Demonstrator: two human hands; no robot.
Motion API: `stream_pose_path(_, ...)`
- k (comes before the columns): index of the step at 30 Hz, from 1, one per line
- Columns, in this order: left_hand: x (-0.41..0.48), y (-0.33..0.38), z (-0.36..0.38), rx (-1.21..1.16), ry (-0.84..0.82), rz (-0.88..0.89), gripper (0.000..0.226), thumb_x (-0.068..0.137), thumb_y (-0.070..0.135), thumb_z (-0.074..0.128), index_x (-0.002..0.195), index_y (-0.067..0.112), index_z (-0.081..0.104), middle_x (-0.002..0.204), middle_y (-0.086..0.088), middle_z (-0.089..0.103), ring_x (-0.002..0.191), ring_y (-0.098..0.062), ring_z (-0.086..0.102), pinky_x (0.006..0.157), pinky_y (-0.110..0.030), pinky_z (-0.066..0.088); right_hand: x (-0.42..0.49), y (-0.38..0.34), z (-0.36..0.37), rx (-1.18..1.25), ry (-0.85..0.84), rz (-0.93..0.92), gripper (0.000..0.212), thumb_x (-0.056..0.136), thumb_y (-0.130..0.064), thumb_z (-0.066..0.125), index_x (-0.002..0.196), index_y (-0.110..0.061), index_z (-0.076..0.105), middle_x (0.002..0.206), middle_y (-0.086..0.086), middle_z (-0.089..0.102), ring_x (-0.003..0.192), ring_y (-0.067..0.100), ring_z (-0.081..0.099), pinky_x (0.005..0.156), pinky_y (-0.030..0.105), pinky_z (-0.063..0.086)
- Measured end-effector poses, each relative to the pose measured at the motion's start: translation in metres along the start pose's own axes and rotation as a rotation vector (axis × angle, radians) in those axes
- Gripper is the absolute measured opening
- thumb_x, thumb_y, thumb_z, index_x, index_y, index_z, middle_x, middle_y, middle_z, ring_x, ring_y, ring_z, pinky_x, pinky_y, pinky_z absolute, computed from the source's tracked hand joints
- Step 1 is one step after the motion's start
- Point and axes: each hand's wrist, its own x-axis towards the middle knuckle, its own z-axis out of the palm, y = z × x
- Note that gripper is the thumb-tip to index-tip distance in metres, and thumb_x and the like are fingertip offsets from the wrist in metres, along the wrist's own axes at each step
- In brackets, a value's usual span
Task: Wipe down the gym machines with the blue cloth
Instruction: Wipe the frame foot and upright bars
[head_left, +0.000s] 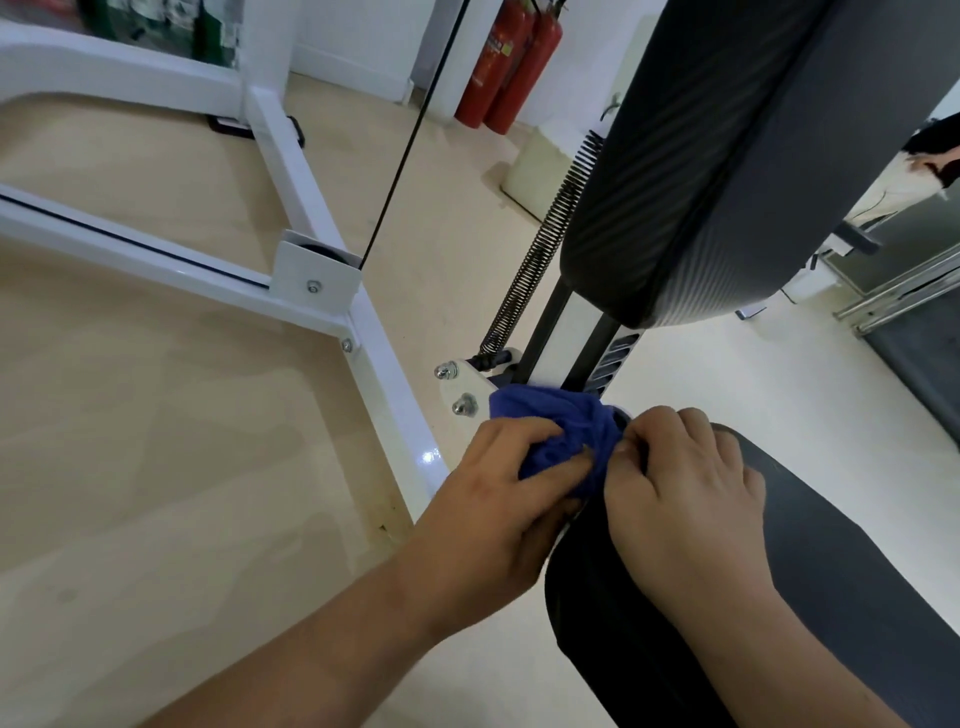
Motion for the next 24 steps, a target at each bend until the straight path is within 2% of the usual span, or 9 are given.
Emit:
stream_pose_path(2,0.0,-0.021,0.002,-0.073,0.024,-0.057,0.033,0.1,0.023,0.056,0.131,0.018,0.068,0.134,-0.005,0.053,0.123,-0.019,0.053,0.102,-0.026,0.044,0.0,0.0,0.0,-0.041,-0.003,-0.01,0.019,0.093,-0.036,0.033,0.097,-0.029,0.05,0.101,-0.008,0.046,0.097,0.019,0.035,0.088,0.039,0.028)
stream_pose_path(4,-0.005,-0.046,0.003,-0.155,0.106,-0.278,0.033,0.099,0.022,0.058,0.129,0.018,0.07,0.128,0.001,0.055,0.12,-0.018,0.058,0.101,-0.025,0.046,-0.001,-0.001,0.0,-0.082,0.001,-0.015,0.019,0.093,-0.035,0.036,0.1,-0.029,0.053,0.101,-0.008,0.046,0.098,0.02,0.035,0.089,0.039,0.028)
stream_pose_path(6,-0.007,-0.046,0.005,-0.188,0.147,-0.405,0.03,0.096,0.017,0.066,0.125,0.019,0.072,0.12,0.008,0.057,0.113,-0.016,0.061,0.097,-0.02,0.046,-0.002,-0.002,0.0,-0.097,-0.004,-0.017,0.019,0.093,-0.035,0.037,0.1,-0.031,0.055,0.1,-0.008,0.045,0.099,0.02,0.035,0.088,0.039,0.028)
stream_pose_path(10,-0.004,-0.022,0.011,-0.237,0.151,-0.324,0.034,0.094,0.008,0.067,0.126,0.019,0.069,0.12,0.009,0.062,0.113,-0.006,0.06,0.098,-0.015,0.044,0.001,-0.002,0.0,-0.091,-0.027,-0.019,0.023,0.093,-0.036,0.034,0.101,-0.032,0.055,0.102,-0.009,0.045,0.102,0.019,0.035,0.092,0.038,0.027)
stream_pose_path(12,-0.008,-0.035,0.007,-0.223,0.114,-0.386,0.035,0.093,0.009,0.066,0.122,0.027,0.066,0.115,0.013,0.066,0.106,0.0,0.061,0.093,-0.015,0.045,0.001,-0.001,0.0,-0.077,-0.025,-0.02,0.022,0.094,-0.035,0.035,0.102,-0.032,0.055,0.102,-0.009,0.046,0.101,0.018,0.035,0.092,0.039,0.027)
stream_pose_path(14,-0.014,-0.041,0.004,-0.217,0.033,-0.569,0.031,0.093,0.01,0.064,0.111,0.035,0.063,0.099,0.02,0.067,0.093,0.003,0.063,0.081,-0.016,0.048,0.0,-0.001,-0.001,-0.061,-0.023,-0.021,0.024,0.093,-0.036,0.032,0.102,-0.034,0.055,0.102,-0.01,0.045,0.101,0.017,0.034,0.094,0.04,0.028)
stream_pose_path(16,-0.019,-0.03,0.005,-0.253,-0.049,-0.653,0.026,0.092,0.015,0.064,0.101,0.04,0.061,0.091,0.022,0.067,0.088,0.004,0.062,0.076,-0.016,0.048,0.0,-0.001,0.0,-0.059,-0.027,-0.023,0.026,0.092,-0.037,0.031,0.102,-0.034,0.055,0.101,-0.01,0.045,0.101,0.018,0.035,0.095,0.041,0.029)
stream_pose_path(19,-0.023,-0.012,0.003,-0.242,-0.086,-0.511,0.025,0.087,0.02,0.068,0.104,0.039,0.069,0.101,0.023,0.061,0.099,0.004,0.058,0.083,-0.009,0.041,0.002,-0.001,0.0,-0.061,-0.024,-0.017,0.025,0.093,-0.038,0.033,0.104,-0.034,0.056,0.103,-0.009,0.045,0.102,0.018,0.033,0.095,0.041,0.028)
stream_pose_path(24,-0.023,0.0,-0.007,-0.186,0.021,-0.264,0.033,0.09,0.023,0.072,0.122,0.025,0.067,0.117,0.015,0.065,0.111,-0.006,0.062,0.094,-0.02,0.049,0.001,-0.001,-0.002,-0.063,-0.027,-0.027,0.03,0.093,-0.037,0.032,0.107,-0.033,0.058,0.104,-0.007,0.044,0.099,0.017,0.029,0.095,0.042,0.027)
